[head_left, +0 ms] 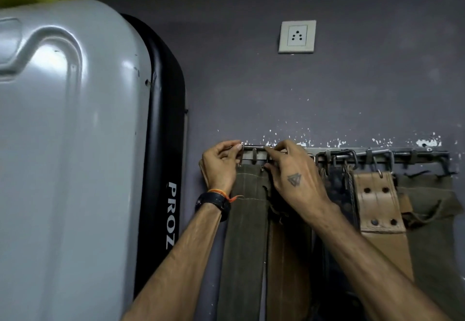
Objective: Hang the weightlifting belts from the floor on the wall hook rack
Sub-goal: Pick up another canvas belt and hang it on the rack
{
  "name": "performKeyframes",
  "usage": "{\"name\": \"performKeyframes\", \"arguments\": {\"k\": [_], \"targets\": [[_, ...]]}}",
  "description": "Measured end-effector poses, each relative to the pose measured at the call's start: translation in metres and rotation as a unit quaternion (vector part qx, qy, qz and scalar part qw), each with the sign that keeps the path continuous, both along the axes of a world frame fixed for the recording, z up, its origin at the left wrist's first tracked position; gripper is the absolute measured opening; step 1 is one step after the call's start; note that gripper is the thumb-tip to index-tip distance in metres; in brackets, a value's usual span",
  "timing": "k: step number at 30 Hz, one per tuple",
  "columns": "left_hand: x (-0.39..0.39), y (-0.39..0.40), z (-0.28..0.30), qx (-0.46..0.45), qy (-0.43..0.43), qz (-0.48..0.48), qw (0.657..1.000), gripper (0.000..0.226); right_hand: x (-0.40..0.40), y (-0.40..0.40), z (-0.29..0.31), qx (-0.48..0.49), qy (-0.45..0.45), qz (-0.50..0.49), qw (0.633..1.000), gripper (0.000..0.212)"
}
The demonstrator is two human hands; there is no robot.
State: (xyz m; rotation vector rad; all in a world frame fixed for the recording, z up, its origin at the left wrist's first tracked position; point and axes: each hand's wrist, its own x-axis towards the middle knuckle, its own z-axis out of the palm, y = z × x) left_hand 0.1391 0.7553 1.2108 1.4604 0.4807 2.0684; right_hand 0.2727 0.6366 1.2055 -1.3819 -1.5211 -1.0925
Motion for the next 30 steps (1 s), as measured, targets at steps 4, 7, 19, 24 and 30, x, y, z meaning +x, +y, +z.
{"name": "performKeyframes", "arguments": {"k": [4, 7, 19, 24, 30], "targets": [[-0.001, 0.002, -0.015, 0.028, 0.063, 0.056, 0.996, 0.018, -0.006, 0.003, 0.002, -0.028, -0.001, -0.014, 1.000, 0.048], [0.000, 0.001, -0.028, 0.045, 0.117, 0.134, 0.983, 0.030, -0.009, 0.001, -0.004, -0.036, -0.003, -0.017, 0.999, 0.050], [0.000, -0.049, -0.057, 0.084, 0.116, 0.169, 0.975, 0.043, 0.002, -0.023, -0.042, -0.074, 0.058, 0.105, 0.990, 0.075], [0.014, -0.091, -0.101, 0.090, 0.092, 0.062, 0.990, 0.025, 0.000, -0.054, -0.087, -0.032, 0.063, 0.148, 0.986, 0.067], [0.013, -0.153, -0.248, -0.046, 0.138, -0.059, 0.988, 0.019, 0.013, -0.121, -0.218, -0.148, 0.169, 0.241, 0.944, 0.048]]}}
